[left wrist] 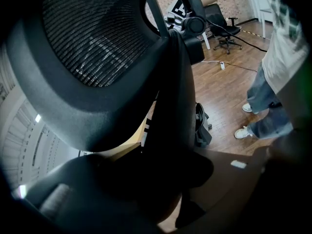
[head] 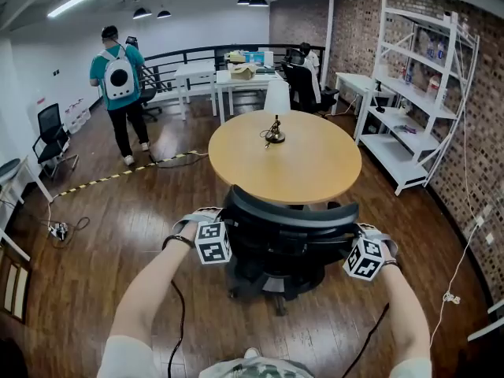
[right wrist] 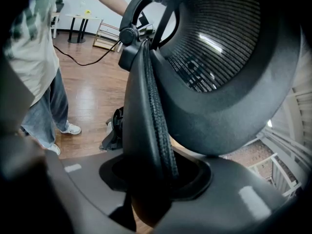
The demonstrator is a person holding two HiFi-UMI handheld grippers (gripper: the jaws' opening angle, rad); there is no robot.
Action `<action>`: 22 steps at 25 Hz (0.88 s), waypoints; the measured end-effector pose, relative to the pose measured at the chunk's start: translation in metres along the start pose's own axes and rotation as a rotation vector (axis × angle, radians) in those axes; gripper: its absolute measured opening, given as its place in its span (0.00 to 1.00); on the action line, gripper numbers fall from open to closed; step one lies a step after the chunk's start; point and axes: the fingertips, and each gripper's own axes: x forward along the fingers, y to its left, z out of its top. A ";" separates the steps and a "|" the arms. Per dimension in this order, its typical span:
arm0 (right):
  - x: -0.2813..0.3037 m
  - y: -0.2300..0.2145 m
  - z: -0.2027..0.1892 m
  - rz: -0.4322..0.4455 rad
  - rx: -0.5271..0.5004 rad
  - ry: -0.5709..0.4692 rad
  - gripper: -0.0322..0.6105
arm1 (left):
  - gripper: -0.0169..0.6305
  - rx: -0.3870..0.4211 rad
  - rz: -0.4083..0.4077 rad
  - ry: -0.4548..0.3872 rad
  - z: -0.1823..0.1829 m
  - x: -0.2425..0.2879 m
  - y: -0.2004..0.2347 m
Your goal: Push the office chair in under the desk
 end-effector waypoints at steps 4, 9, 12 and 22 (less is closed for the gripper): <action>0.000 -0.008 0.002 -0.048 0.060 -0.010 0.38 | 0.35 0.003 -0.004 -0.008 0.001 -0.001 0.002; 0.001 -0.010 -0.001 -0.065 0.095 0.025 0.45 | 0.38 -0.016 0.017 -0.051 0.007 -0.002 0.002; 0.001 -0.012 -0.003 -0.086 0.113 0.049 0.48 | 0.39 -0.009 0.021 -0.062 0.007 -0.003 0.002; -0.001 -0.010 -0.007 -0.122 0.119 0.076 0.53 | 0.46 -0.027 0.115 -0.046 0.003 -0.009 0.007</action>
